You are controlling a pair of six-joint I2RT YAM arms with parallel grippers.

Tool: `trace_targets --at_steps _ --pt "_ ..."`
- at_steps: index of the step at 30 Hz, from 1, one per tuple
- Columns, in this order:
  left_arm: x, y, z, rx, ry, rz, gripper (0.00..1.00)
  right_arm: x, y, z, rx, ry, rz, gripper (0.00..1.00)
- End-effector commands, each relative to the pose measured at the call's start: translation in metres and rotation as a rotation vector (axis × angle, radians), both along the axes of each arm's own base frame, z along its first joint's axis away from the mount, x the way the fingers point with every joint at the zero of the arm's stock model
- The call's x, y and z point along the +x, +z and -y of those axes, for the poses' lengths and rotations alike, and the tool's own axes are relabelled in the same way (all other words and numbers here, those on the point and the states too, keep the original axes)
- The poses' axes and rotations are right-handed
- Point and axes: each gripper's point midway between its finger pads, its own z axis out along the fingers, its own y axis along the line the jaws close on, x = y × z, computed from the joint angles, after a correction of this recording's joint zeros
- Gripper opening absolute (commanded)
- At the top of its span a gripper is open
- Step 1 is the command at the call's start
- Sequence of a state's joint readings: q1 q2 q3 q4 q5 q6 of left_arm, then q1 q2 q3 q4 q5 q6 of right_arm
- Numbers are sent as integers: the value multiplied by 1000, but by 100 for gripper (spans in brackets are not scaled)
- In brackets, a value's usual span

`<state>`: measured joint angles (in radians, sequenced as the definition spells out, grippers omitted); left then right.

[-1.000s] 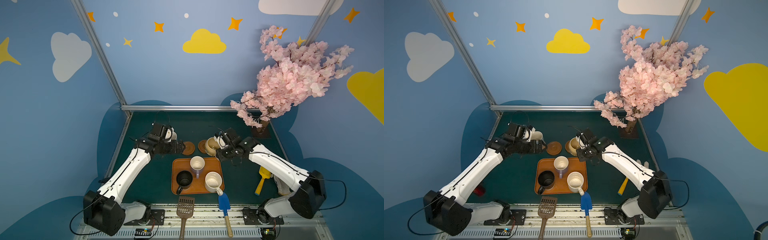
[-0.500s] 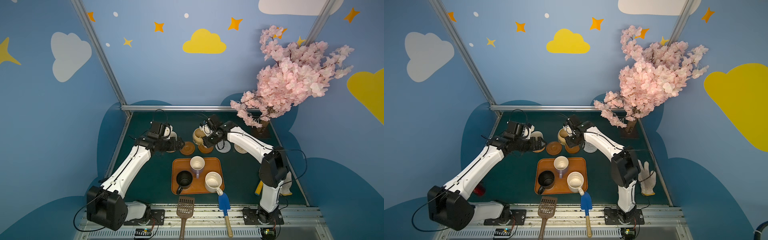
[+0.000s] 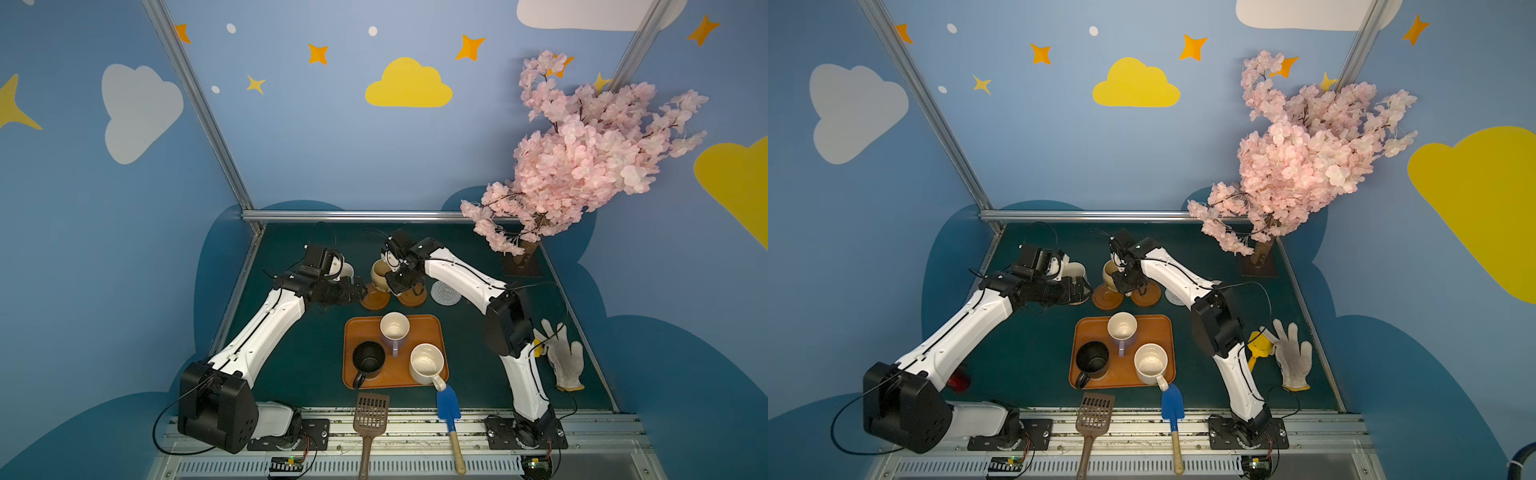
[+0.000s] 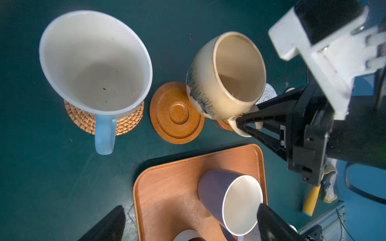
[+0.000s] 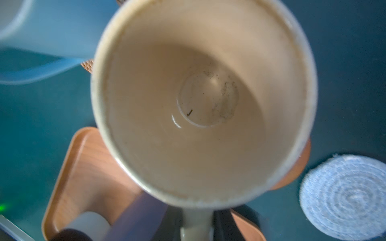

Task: Place cups on coasters
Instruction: Place the cup on the coaster.

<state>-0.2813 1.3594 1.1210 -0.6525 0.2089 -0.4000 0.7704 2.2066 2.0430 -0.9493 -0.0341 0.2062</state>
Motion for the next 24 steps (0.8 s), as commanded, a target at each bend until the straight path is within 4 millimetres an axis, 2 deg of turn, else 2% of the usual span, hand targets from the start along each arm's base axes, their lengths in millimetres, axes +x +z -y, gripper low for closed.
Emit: trace_targets --at_steps 1,3,10,16,24 --pt "0 -6 -4 21 4 -6 98 4 24 -13 57 -111 14 0" --pt "-1 -7 -7 33 8 -8 98 3 25 -19 58 -142 11 0" --pt "-2 -8 -14 40 38 -13 98 -6 8 -22 -2 -251 -59 0" --pt "-2 -10 -13 35 34 -20 98 -15 2 -30 -35 -250 -34 0" --pt "-6 -12 -17 43 37 -21 98 -15 -2 -32 -42 -248 -32 0"
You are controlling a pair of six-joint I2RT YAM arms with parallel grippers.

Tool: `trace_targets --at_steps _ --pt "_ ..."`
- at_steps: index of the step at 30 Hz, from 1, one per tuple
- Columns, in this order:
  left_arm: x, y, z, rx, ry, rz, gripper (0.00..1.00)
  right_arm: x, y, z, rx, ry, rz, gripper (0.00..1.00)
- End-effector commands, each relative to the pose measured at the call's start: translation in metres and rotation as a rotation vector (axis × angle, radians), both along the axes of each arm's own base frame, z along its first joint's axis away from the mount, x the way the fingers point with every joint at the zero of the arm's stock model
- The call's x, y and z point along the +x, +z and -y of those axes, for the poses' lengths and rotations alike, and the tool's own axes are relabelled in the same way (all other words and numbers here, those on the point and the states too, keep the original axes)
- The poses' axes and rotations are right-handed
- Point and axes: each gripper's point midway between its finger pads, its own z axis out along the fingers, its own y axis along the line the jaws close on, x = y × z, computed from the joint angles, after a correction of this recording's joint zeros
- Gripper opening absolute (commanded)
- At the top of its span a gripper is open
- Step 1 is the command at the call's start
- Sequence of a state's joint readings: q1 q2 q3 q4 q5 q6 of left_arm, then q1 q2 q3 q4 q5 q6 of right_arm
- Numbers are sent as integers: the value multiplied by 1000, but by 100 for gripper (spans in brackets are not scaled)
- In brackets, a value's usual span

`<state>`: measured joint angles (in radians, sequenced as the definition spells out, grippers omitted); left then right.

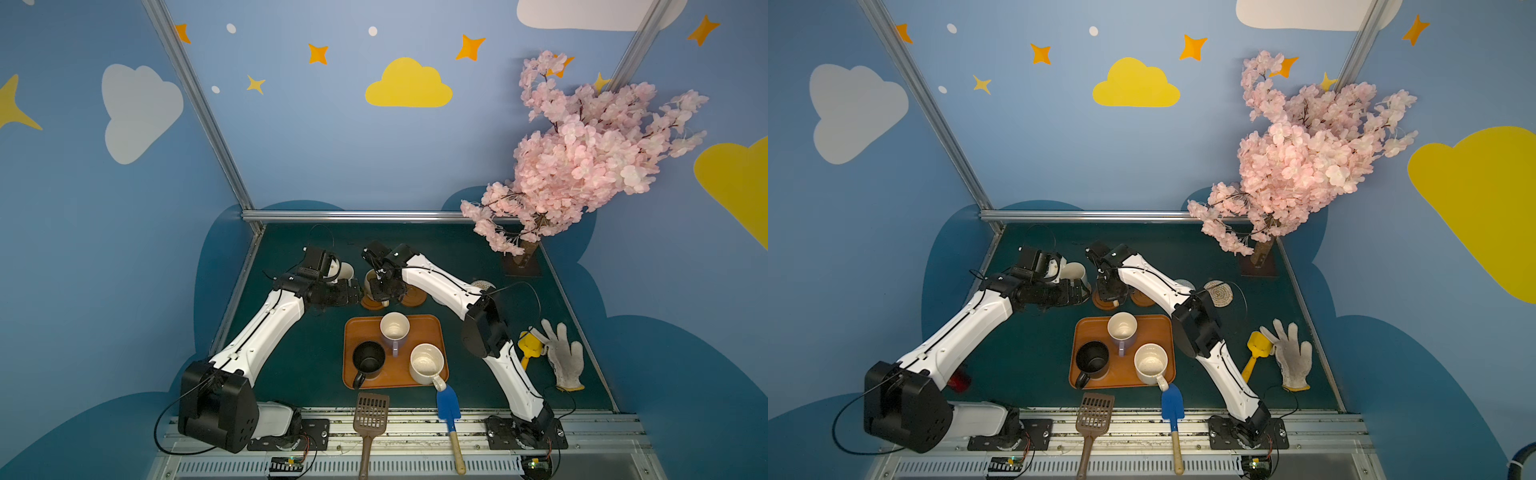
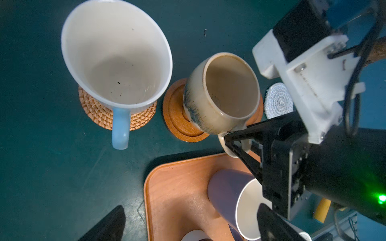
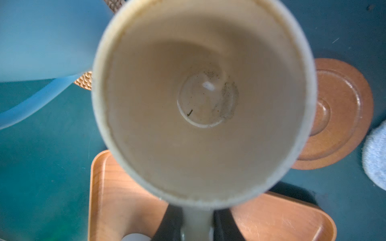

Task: Place cups on coasters
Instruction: Place the cup on the coaster.

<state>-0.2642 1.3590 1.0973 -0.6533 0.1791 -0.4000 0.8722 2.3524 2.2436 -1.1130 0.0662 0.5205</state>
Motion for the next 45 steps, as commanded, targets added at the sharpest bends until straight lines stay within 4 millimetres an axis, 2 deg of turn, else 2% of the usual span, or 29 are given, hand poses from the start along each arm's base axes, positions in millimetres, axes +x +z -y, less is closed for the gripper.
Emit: trace_targets --at_steps 1,5,13,18,21,27,30,33,37,45 --pt "-6 -3 -6 15 4 -7 98 9 17 -6 34 -22 49 0" --pt "-7 -4 -8 16 10 -9 98 2 12 -10 55 -29 19 0" --pt "-8 -5 -10 16 20 -9 98 -5 -12 -15 38 -18 -29 0" --pt "-10 -7 -11 16 20 -12 98 -10 -4 -17 52 -22 -22 0" --pt "-9 -7 -11 13 21 -10 98 -17 -5 -17 45 -23 -52 0" --pt "-8 -7 -11 9 21 -7 98 -19 -16 -7 -24 -22 -54 0" --pt "-9 -5 -12 12 23 2 98 -21 -6 -9 -8 -19 -50 0" --pt "-8 -7 -13 15 19 4 98 -19 -14 -11 -8 -13 -50 0" --pt "-9 -7 -13 13 22 -8 98 -26 -22 -11 -14 -13 -97 0" --pt "-8 -10 -13 9 27 -10 99 -30 -28 -10 -17 -4 -121 17"
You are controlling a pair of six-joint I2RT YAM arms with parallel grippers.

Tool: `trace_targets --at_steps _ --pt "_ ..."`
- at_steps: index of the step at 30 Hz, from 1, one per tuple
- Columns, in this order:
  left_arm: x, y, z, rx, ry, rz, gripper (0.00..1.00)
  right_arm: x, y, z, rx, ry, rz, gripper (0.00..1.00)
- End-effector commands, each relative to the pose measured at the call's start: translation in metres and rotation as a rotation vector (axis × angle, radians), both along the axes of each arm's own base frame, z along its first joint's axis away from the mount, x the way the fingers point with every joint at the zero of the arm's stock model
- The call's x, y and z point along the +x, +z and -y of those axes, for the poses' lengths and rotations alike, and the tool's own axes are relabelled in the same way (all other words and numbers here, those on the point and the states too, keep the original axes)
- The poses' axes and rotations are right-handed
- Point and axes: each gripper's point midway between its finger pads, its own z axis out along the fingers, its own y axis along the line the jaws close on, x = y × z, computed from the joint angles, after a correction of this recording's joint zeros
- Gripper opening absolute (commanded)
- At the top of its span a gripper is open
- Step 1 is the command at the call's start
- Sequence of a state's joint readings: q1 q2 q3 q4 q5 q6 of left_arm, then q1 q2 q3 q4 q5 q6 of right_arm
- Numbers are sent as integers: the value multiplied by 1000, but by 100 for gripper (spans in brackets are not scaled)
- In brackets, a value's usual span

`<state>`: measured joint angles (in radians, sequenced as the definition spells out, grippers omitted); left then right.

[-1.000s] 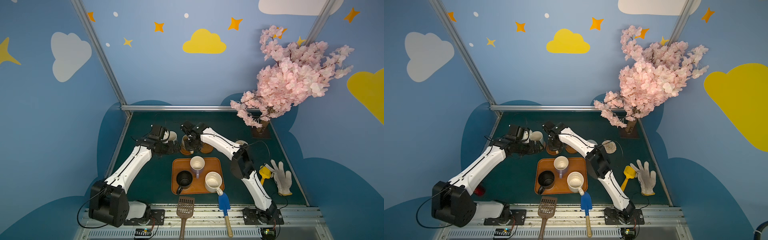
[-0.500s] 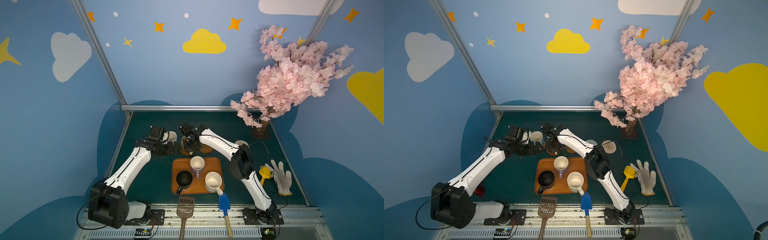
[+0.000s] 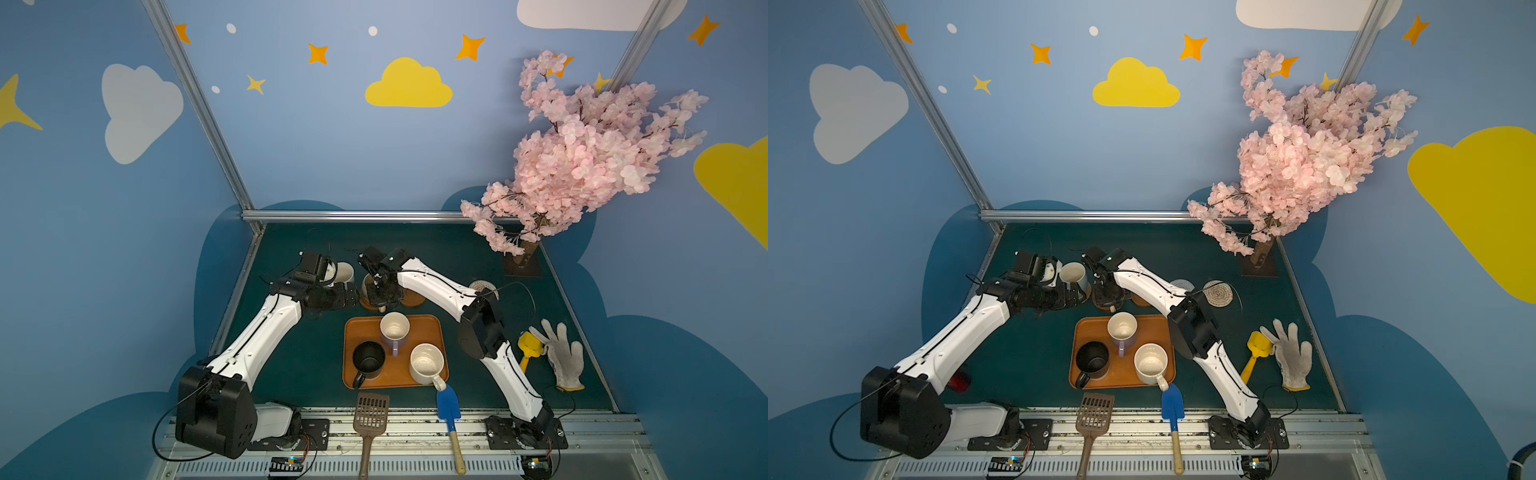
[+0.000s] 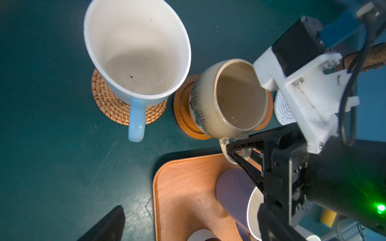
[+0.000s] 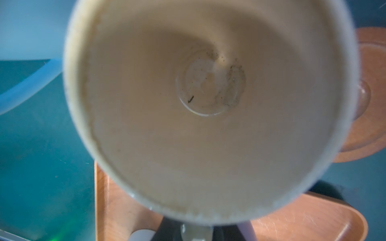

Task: Place cups on coasters
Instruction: Place the cup on the coaster.

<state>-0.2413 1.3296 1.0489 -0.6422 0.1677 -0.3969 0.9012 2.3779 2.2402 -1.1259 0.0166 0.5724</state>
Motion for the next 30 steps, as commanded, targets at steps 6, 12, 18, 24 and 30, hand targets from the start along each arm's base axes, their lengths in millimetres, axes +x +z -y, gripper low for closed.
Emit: trace_targets --at_steps 6,12,18,24,30 --pt "-3 -2 -2 1 -3 -7 99 -13 -13 -5 -9 26 -58 19" --pt "-3 -2 -3 2 -5 -6 99 -14 -11 -8 12 39 -64 20" --pt "-4 -3 -4 7 -3 -10 99 -14 -13 -8 10 39 -71 25" --pt "-3 -1 -5 8 -1 -3 99 -12 -14 -3 9 21 -81 40" --pt "-2 -1 -5 5 2 1 99 -7 1 -9 38 30 -32 56"
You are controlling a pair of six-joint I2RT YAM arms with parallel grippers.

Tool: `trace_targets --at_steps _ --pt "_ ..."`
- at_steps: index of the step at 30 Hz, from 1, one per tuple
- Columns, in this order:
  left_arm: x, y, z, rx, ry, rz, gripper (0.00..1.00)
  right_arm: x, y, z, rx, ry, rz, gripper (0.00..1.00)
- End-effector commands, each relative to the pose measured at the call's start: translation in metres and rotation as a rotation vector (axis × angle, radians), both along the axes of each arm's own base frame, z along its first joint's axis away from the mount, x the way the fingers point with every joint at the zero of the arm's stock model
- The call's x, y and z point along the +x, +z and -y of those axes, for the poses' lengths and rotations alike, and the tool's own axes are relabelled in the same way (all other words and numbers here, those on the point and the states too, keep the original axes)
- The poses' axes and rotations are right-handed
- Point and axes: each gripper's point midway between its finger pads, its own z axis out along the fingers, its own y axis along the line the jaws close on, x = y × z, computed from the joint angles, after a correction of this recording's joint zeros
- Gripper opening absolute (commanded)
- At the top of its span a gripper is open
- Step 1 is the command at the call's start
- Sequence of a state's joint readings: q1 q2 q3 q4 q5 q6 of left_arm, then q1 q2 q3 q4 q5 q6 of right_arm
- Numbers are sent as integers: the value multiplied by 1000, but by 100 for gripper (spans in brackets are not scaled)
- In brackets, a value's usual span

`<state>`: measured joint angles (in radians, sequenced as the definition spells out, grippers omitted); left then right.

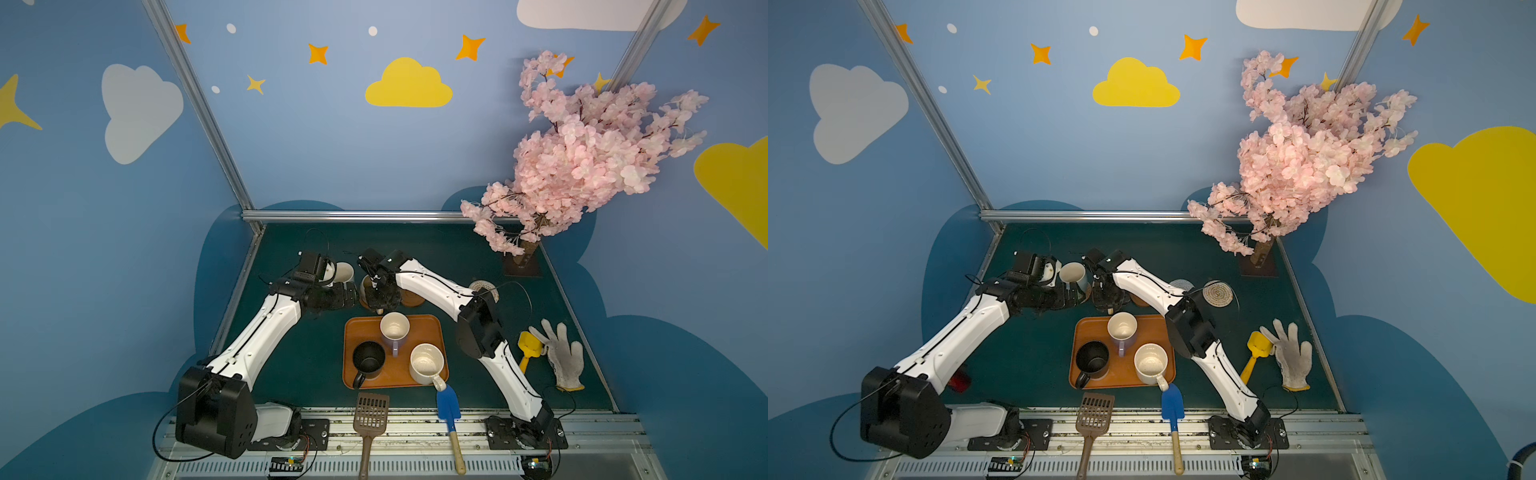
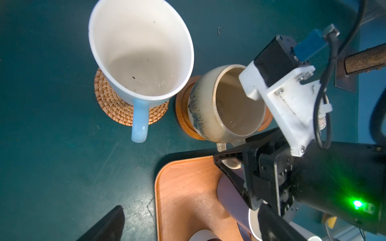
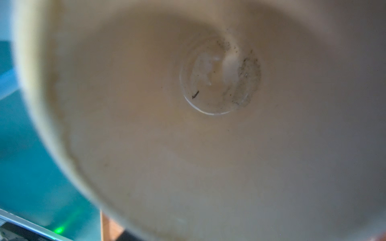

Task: Place cups on coasters
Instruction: Place the cup on the coaster.

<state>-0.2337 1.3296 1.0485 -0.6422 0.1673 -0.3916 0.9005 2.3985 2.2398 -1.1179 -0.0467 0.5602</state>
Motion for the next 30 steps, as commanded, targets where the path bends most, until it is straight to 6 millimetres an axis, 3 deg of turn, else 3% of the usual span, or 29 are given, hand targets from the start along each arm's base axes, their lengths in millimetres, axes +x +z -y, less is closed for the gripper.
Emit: trace_targets --at_steps 1,5,10,18,24,30 --pt "-3 -1 -2 0 -2 -2 99 2 11 -1 10 4 23 57" --pt "-3 0 -2 1 -6 3 100 2 14 1 5 -6 24 62" --pt "-4 4 -3 7 -7 10 100 5 36 5 18 -22 70 80" --pt "-15 15 -3 -2 -22 7 100 0 58 18 14 -43 99 84" --pt "-46 26 8 -45 -127 -52 100 1 108 32 37 -31 244 84" --pt "-86 25 9 18 -206 -91 100 4 172 61 123 -44 473 87"
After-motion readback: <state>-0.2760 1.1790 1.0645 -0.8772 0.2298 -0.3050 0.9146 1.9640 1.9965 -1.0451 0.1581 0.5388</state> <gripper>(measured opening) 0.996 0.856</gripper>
